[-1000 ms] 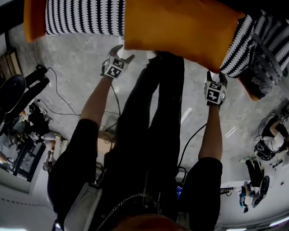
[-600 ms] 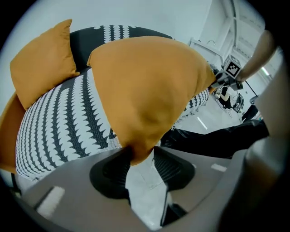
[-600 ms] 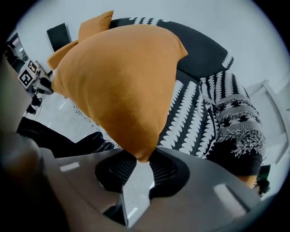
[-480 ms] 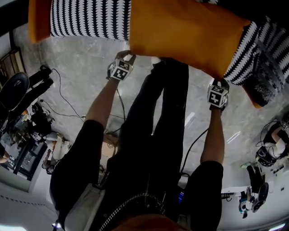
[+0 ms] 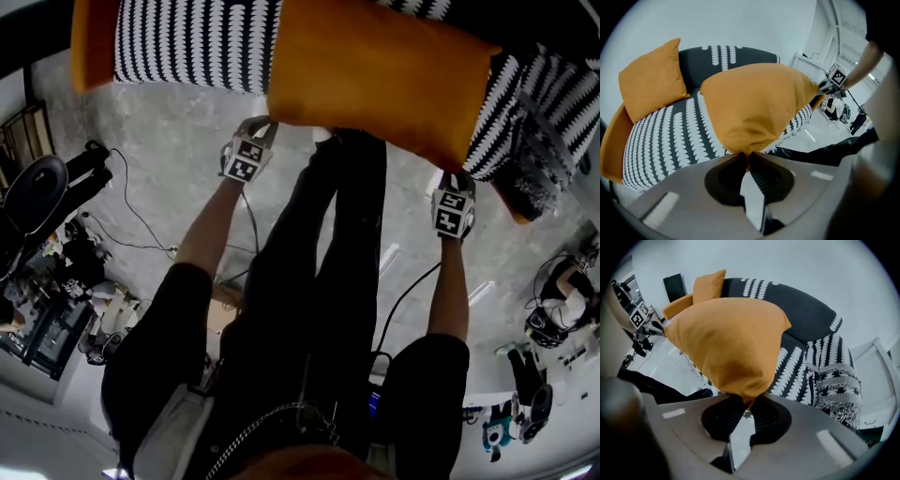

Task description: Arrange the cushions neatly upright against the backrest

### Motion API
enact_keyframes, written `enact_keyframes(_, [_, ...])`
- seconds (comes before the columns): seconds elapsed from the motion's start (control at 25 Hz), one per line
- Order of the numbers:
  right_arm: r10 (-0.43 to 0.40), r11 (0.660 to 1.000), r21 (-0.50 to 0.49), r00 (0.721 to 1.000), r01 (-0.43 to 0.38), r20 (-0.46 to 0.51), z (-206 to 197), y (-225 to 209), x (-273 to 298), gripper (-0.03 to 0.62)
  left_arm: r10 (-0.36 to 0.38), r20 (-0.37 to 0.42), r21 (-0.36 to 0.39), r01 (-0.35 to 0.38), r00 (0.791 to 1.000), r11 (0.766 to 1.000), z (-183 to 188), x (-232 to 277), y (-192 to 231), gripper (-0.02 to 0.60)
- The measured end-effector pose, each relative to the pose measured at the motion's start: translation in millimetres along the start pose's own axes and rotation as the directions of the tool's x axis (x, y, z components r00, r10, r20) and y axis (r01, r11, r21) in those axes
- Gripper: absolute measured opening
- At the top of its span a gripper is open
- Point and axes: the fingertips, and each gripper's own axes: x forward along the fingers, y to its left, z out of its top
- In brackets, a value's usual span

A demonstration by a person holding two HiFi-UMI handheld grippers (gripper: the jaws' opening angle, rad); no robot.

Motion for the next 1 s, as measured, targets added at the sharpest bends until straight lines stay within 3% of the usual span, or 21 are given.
enact_keyframes(0.16, [0.014,1.000,-0.008,0.999,-0.013,0.048,33,-10,-23,0.035,0.022,0.065,0.008,-0.023,0.998,1.000,43,-33,9,0.034])
enact_keyframes(0.36, [0.006,0.998,0.056,0.993,-0.012,0.116,73,-29,-50,0.035,0.063,0.152,-0.050,-0.056,0.986,0.997,95,-70,24,0.034])
enact_keyframes(0.6, [-0.025,0.995,0.104,0.982,0.005,0.185,128,-64,-68,0.035,0.106,0.245,-0.125,-0.077,0.964,0.989,170,-94,42,0.034])
enact_keyframes(1.0, [-0.010,0.993,0.115,0.960,-0.024,0.281,227,-110,-91,0.034,0.161,0.343,-0.159,-0.112,0.925,0.981,284,-125,105,0.032])
